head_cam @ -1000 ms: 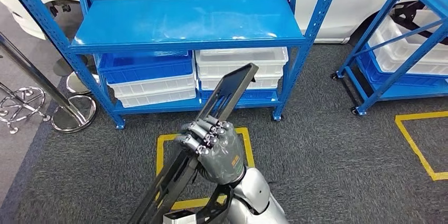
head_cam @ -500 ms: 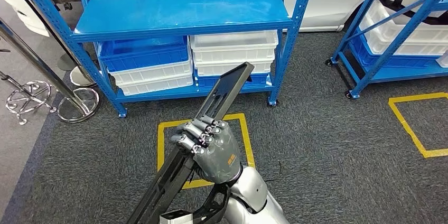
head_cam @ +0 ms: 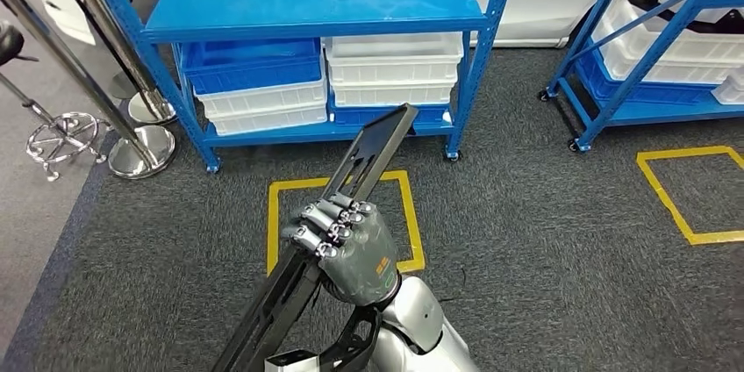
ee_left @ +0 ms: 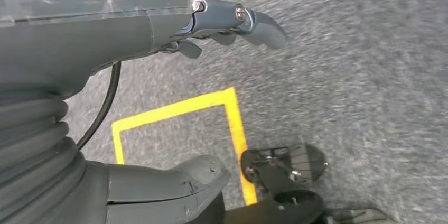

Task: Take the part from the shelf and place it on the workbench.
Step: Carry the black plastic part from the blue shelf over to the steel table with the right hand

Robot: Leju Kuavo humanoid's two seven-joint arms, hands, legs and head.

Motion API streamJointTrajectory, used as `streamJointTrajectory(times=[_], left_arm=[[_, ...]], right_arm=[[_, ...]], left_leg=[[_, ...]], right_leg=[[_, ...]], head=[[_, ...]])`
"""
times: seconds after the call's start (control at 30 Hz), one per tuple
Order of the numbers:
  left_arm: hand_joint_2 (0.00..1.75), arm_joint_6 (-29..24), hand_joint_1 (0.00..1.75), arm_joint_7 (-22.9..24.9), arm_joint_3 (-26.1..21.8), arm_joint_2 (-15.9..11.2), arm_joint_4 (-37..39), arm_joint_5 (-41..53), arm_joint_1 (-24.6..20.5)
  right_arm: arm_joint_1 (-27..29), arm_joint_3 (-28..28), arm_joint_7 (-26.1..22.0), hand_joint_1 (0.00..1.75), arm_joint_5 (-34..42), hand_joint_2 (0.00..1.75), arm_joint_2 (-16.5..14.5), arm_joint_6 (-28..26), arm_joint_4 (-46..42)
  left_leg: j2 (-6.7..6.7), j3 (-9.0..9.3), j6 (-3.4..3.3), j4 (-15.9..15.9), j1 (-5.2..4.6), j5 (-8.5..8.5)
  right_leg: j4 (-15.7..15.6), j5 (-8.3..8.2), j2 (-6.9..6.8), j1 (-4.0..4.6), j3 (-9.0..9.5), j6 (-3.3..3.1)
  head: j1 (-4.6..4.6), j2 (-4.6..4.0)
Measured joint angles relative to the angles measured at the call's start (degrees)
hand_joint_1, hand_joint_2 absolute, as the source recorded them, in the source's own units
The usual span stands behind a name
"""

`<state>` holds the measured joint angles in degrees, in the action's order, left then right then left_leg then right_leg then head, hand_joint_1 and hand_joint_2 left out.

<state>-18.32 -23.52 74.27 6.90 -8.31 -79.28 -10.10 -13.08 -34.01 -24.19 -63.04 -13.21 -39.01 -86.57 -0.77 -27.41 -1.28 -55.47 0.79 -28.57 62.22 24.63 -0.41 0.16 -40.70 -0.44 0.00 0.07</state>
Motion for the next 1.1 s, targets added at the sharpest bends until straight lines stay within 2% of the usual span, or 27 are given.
streamJointTrajectory(times=[0.07,0.1,0.13,0.17,0.2,0.23,0.3,0.33,0.37,0.43,0.47,0.5,0.57,0.6,0.63,0.67,0.7,0.73,0.77,0.8,0.83,0.87,0.93,0.97,1.0,1.07,1.1], left_arm=[[1.75,1.4,0.0,0.1,0.0,-0.3,0.0,0.1,-0.1],[1.75,1.9,0.0,0.1,0.0,-0.6,0.0,0.0,-0.1],[1.75,2.2,0.0,0.1,0.0,-0.7,0.0,0.0,0.0],[1.75,2.4,0.0,0.1,0.0,-0.9,0.0,-0.1,0.0],[1.75,2.6,0.0,0.0,0.0,-1.0,0.0,-0.2,0.0],[1.75,2.8,0.0,0.0,0.0,-1.1,0.0,-0.2,-0.1],[1.75,3.0,0.0,-0.1,0.0,-1.3,0.0,-0.4,-0.1],[1.75,3.0,0.0,-0.1,0.0,-1.4,0.0,-0.5,-0.1],[1.75,3.0,0.0,-0.1,0.0,-1.5,0.0,-0.5,-0.1],[1.75,3.0,0.0,-0.2,0.0,-1.7,0.0,-0.7,0.0],[1.75,3.0,0.0,-0.2,0.0,-1.7,0.0,-0.8,0.1],[1.75,3.0,0.0,-0.2,0.0,-1.8,0.0,-0.9,0.2],[1.75,3.0,0.0,-0.2,0.0,-1.9,0.0,-1.1,0.2],[1.75,3.0,0.0,-0.2,0.0,-1.9,0.0,-1.2,0.2],[1.75,3.0,0.0,-0.2,0.0,-2.0,0.0,-1.2,0.2],[1.75,3.0,0.0,-0.2,0.0,-2.1,0.0,-1.2,0.2],[1.75,3.0,0.0,-0.2,0.0,-2.2,0.0,-1.2,0.2],[1.75,3.0,0.0,-0.2,0.0,-2.3,0.0,-1.2,0.2],[1.75,3.0,0.0,-0.2,0.0,-2.4,0.0,-1.2,0.1],[1.75,3.0,0.0,-0.2,0.0,-2.5,0.0,-1.2,0.0],[1.75,3.0,0.0,-0.3,0.0,-2.5,0.0,-1.2,-0.1],[1.75,3.0,0.0,-0.3,0.0,-2.6,0.0,-1.3,-0.1],[1.75,3.0,0.0,-0.3,0.0,-2.6,0.0,-1.3,-0.1],[1.75,3.0,0.0,-0.3,0.0,-2.5,0.0,-1.4,0.0],[1.75,3.0,0.0,-0.2,0.0,-2.5,0.0,-1.4,0.0],[1.75,3.0,0.0,-0.2,0.0,-2.6,0.0,-1.5,0.0],[1.75,3.0,0.0,-0.2,0.0,-2.6,0.0,-1.5,0.0]], right_arm=[[0.0,0.0,-0.3,1.75,1.3,1.75,0.0,0.0,0.2],[-0.1,0.0,-0.1,1.75,2.5,1.75,0.0,0.0,0.5],[-0.1,-0.1,0.3,1.75,3.7,1.75,0.0,0.0,0.8],[-0.3,-0.3,0.8,1.75,4.7,1.75,0.1,0.0,1.1],[-0.5,-0.5,1.2,1.75,5.6,1.75,0.1,0.0,1.4],[-0.7,-0.9,1.4,1.75,6.1,1.75,0.1,0.0,1.7],[-1.4,-1.6,1.3,1.75,7.0,1.75,0.0,0.0,2.0],[-1.7,-2.0,1.3,1.75,7.5,1.75,0.0,0.0,2.1],[-1.9,-2.4,1.2,1.75,7.9,1.75,0.0,0.0,2.2],[-2.2,-2.9,1.2,1.75,8.8,1.75,0.0,0.0,2.6],[-2.3,-3.1,1.1,1.75,9.1,1.75,0.0,0.0,2.8],[-2.4,-3.4,1.0,1.75,9.4,1.75,0.0,0.0,2.9],[-2.5,-3.8,0.9,1.75,9.7,1.75,-0.1,0.0,3.1],[-2.5,-3.9,0.8,1.75,9.7,1.75,-0.1,0.0,3.3],[-2.6,-3.9,0.8,1.75,9.8,1.75,-0.1,0.0,3.4],[-2.6,-4.0,0.8,1.75,9.9,1.75,-0.1,0.0,3.5],[-2.6,-4.0,0.8,1.75,9.9,1.75,-0.1,0.0,3.6],[-2.6,-4.1,0.8,1.75,9.9,1.75,-0.1,0.0,3.7],[-2.7,-4.2,0.8,1.75,9.6,1.75,-0.1,0.0,3.7],[-2.7,-4.2,0.9,1.75,9.2,1.75,-0.1,0.0,3.7],[-2.7,-4.2,1.0,1.75,8.6,1.75,-0.1,0.0,3.7],[-2.8,-4.2,1.2,1.75,8.0,1.75,-0.1,0.0,3.7],[-2.8,-4.2,1.4,1.75,7.2,1.75,0.0,0.0,3.8],[-2.8,-4.2,1.5,1.75,6.9,1.75,0.0,0.0,3.8],[-2.8,-4.2,1.6,1.75,6.7,1.75,0.1,0.0,3.8],[-2.7,-4.1,1.7,1.75,6.4,1.75,0.1,0.0,3.8],[-2.7,-4.1,1.8,1.75,6.3,1.75,0.2,0.0,3.8]], left_leg=[[-0.08,-1.99,-0.37,-0.1,-0.06,1.64],[-0.08,-3.06,-0.3,-0.2,-0.06,2.45],[-0.08,-4.19,-0.18,-0.4,-0.07,3.21],[-0.08,-5.36,-0.01,-0.7,-0.06,3.89],[-0.08,-6.53,0.2,-1.1,-0.04,4.51],[-0.07,-7.55,0.44,-1.5,-0.02,5.04],[0.01,-9.0,1.13,-2.3,-0.1,6.01],[0.04,-9.35,1.53,-2.4,-0.13,6.51],[0.05,-9.58,1.96,-2.3,-0.12,7.06],[0.12,-10.01,2.73,-2.3,0.12,7.41],[0.18,-10.54,3.03,-3.2,0.27,6.08],[0.24,-11.33,3.29,-5.2,0.37,3.63],[0.28,-13.18,3.66,-12.0,0.46,-2.6],[0.29,-13.78,3.79,-15.7,0.46,-4.42],[0.3,-13.76,3.83,-18.3,0.45,-4.7],[0.3,-12.9,3.77,-19.3,0.44,-3.67],[0.31,-11.03,3.59,-18.3,0.42,-2.0],[0.36,-8.16,3.28,-15.4,0.37,-0.68],[0.42,-4.55,2.87,-11.1,0.21,-0.54],[0.48,-1.2,2.49,-6.5,0.05,-1.28],[0.54,1.09,2.14,-3.1,-0.17,-2.23],[0.56,2.28,1.8,-0.9,-0.4,-2.9],[0.37,1.77,1.02,0.0,-0.44,-1.93],[0.22,1.21,0.49,0.3,-0.31,-1.05],[0.06,0.47,0.0,0.6,-0.14,-0.07],[-0.08,-1.47,-0.55,0.7,-0.04,1.69],[-0.12,-2.59,-0.56,0.5,-0.06,2.47]], right_leg=[[7.0,6.16,0.18,-0.36,-1.57,0.48],[10.5,7.52,0.18,-0.52,-1.99,0.68],[12.7,7.21,0.17,-0.67,-1.82,0.83],[13.4,5.81,0.17,-0.83,-0.87,0.91],[12.0,4.1,0.16,-0.96,1.16,0.91],[8.9,3.2,0.17,-1.05,4.03,0.81],[0.6,4.72,0.23,-0.88,10.08,0.45],[-2.2,5.87,0.28,-0.69,11.71,0.23],[-3.7,6.47,0.31,-0.45,12.32,-0.04],[-4.0,5.48,0.18,-0.4,11.52,-0.85],[-4.1,4.74,0.07,-0.46,10.89,-1.39],[-4.3,3.92,-0.04,-0.55,10.1,-1.85],[-4.2,2.36,-0.13,-0.38,8.21,-2.37],[-4.1,1.63,-0.15,-0.23,7.22,-2.42],[-4.0,0.91,-0.17,-0.09,6.17,-2.43],[-3.8,0.22,-0.19,0.03,5.1,-2.4],[-3.6,-0.43,-0.19,0.13,4.06,-2.34],[-3.3,-1.07,-0.19,0.2,3.16,-2.24],[-3.1,-1.61,-0.16,0.32,2.48,-2.09],[-2.9,-2.16,-0.19,0.39,2.04,-1.86],[-2.9,-2.75,-0.25,0.39,1.83,-1.6],[-3.0,-3.38,-0.32,0.34,1.74,-1.27],[-3.5,-4.43,-0.27,0.2,1.52,-0.57],[-3.1,-3.52,-0.08,0.19,1.12,-0.24],[-1.7,-1.45,0.13,0.17,0.55,0.07],[4.1,4.88,0.38,-0.13,-0.95,0.6],[7.9,7.07,0.38,-0.34,-1.52,0.87]], head=[[0.0,0.0],[0.01,0.01],[0.0,0.01],[0.0,0.01],[0.0,0.01],[-0.01,0.01],[-0.03,0.0],[-0.04,0.0],[-0.04,0.0],[-0.05,0.01],[-0.05,0.01],[-0.05,0.01],[-0.05,0.01],[-0.05,0.0],[-0.05,0.01],[-0.05,0.01],[-0.05,0.01],[-0.06,0.01],[-0.06,0.0],[-0.05,0.0],[-0.04,0.0],[-0.03,0.0],[-0.03,0.0],[-0.03,0.0],[-0.02,0.01],[-0.02,0.01],[-0.02,0.01]])
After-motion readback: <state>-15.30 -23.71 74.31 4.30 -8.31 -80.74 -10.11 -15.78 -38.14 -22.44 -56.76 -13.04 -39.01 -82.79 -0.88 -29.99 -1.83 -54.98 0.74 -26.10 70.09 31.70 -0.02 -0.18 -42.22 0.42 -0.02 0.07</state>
